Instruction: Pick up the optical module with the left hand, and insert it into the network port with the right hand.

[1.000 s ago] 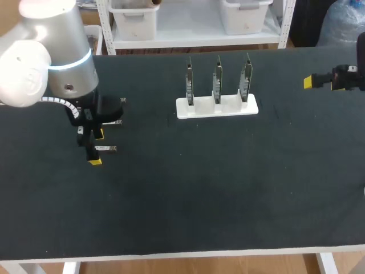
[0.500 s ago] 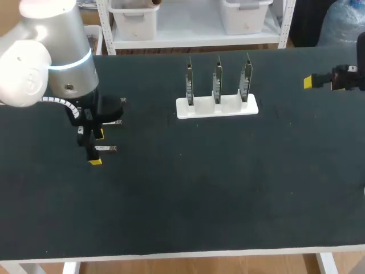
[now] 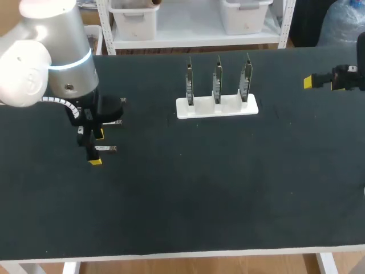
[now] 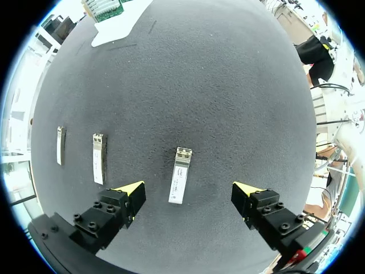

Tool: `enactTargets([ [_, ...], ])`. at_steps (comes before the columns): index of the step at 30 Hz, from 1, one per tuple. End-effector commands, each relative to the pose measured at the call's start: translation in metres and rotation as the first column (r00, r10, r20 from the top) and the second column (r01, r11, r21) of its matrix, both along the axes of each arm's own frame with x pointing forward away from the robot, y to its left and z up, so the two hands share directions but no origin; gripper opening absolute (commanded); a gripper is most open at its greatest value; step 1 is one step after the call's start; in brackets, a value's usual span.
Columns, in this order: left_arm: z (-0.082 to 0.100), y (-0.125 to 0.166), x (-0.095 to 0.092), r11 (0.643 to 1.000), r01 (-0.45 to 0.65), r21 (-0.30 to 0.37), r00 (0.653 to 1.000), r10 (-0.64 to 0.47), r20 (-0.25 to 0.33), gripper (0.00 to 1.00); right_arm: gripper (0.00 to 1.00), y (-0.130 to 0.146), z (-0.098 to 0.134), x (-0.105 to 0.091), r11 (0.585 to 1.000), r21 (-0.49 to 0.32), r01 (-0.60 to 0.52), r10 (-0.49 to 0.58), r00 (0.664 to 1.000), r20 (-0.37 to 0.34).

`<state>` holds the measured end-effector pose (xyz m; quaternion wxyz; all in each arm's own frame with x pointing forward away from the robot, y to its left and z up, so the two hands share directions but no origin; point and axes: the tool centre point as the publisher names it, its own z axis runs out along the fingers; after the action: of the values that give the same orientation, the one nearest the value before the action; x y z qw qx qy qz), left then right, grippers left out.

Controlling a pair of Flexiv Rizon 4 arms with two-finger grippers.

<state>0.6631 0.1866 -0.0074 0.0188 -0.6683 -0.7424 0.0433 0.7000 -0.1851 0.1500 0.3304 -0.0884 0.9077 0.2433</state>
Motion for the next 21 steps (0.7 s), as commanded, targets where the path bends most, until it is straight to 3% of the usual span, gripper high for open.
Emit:
enactTargets([
  [1,-0.001,0.0003,0.0025,1.0,0.002,0.0,1.0,-0.002,-0.005,1.0,1.0,0.0,0.0,0.0,1.0,0.0,0.0,0.0,1.0,0.0],
  [21,-0.0023,-0.001,0.0026,1.0,0.013,0.003,1.0,-0.013,-0.019,1.0,1.0,0.0,0.0,0.0,1.0,0.0,0.0,0.0,1.0,0.0],
])
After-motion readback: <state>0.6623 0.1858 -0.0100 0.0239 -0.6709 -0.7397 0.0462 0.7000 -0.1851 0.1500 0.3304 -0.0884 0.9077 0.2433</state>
